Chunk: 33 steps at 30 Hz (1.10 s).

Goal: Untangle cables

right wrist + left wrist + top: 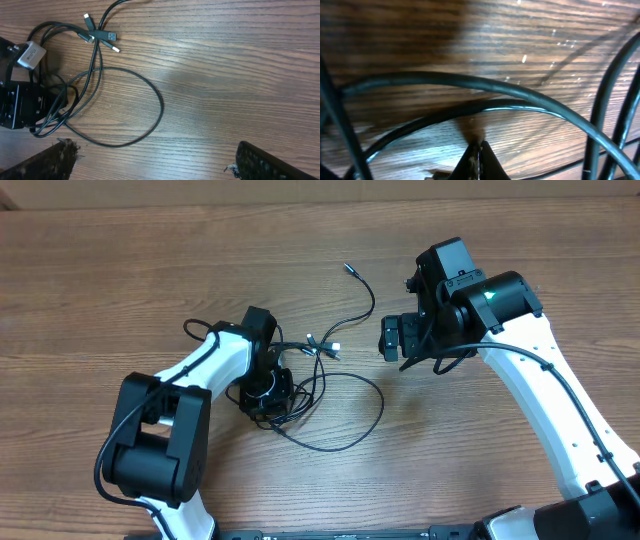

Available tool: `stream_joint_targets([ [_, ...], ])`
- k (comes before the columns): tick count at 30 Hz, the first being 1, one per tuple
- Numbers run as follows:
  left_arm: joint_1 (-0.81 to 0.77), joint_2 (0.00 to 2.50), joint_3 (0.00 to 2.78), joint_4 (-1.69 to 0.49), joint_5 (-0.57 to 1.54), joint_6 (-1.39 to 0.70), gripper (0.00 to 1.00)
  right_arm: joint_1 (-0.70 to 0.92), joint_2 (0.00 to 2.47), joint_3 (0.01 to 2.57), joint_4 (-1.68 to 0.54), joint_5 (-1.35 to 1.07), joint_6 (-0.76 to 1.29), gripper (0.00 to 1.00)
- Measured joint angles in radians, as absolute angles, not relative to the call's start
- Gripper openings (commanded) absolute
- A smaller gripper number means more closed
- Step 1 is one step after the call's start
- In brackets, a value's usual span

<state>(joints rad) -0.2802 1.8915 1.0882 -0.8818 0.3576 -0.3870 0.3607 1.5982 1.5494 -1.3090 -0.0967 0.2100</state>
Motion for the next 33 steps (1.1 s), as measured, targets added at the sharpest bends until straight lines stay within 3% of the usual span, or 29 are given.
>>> stream_joint_targets([
  [33, -0.28, 1.887, 1.077, -0.861, 0.376, -0.394, 0.04, 0.361, 1.599, 1.549, -1.309, -0.097, 0.21, 1.0],
])
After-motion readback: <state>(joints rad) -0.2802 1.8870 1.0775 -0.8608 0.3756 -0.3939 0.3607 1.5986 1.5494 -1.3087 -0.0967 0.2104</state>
